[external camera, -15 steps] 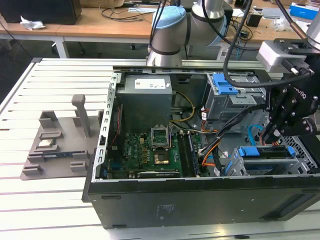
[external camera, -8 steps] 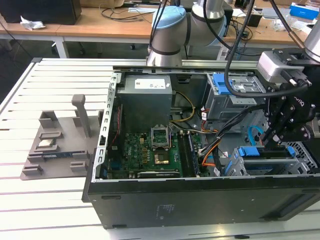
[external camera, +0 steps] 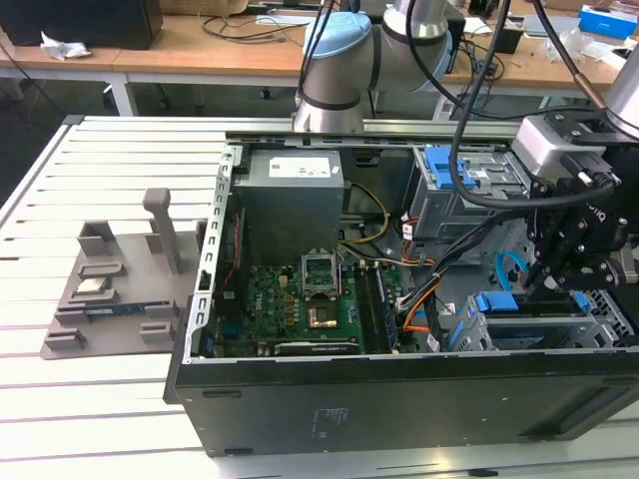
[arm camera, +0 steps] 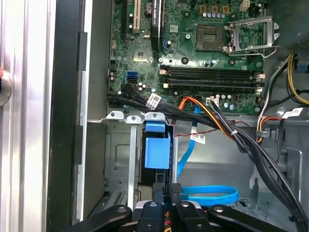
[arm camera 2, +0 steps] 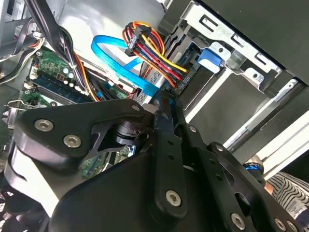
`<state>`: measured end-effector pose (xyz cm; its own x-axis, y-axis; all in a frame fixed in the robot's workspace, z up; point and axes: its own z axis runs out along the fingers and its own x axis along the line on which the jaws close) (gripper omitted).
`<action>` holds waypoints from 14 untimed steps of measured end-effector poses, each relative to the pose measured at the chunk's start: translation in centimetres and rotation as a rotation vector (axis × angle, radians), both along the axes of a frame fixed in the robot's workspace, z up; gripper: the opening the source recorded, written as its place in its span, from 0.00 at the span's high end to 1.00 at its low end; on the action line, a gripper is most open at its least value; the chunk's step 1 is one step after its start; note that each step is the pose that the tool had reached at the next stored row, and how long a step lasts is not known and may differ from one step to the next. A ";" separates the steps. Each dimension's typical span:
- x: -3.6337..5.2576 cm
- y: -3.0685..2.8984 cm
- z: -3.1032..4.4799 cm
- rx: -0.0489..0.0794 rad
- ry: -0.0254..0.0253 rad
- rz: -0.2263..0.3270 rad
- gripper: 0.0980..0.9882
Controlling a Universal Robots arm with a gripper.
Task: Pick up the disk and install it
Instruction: 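Insert the second disk wire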
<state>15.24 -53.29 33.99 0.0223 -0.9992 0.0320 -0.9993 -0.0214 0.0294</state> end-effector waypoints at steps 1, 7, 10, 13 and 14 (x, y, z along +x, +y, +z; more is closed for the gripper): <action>0.00 0.00 0.00 0.000 0.0000 0.000 0.93; -0.01 0.21 1.26 0.000 -0.0001 0.000 0.85; 0.00 0.65 2.44 0.000 -0.0001 0.000 0.86; 0.00 0.76 3.42 0.000 0.0000 0.000 0.99; 0.00 0.76 3.54 0.000 0.0000 0.000 0.99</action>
<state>15.24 -52.53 37.53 0.0224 -0.9992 0.0320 -0.9993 -0.0214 0.0294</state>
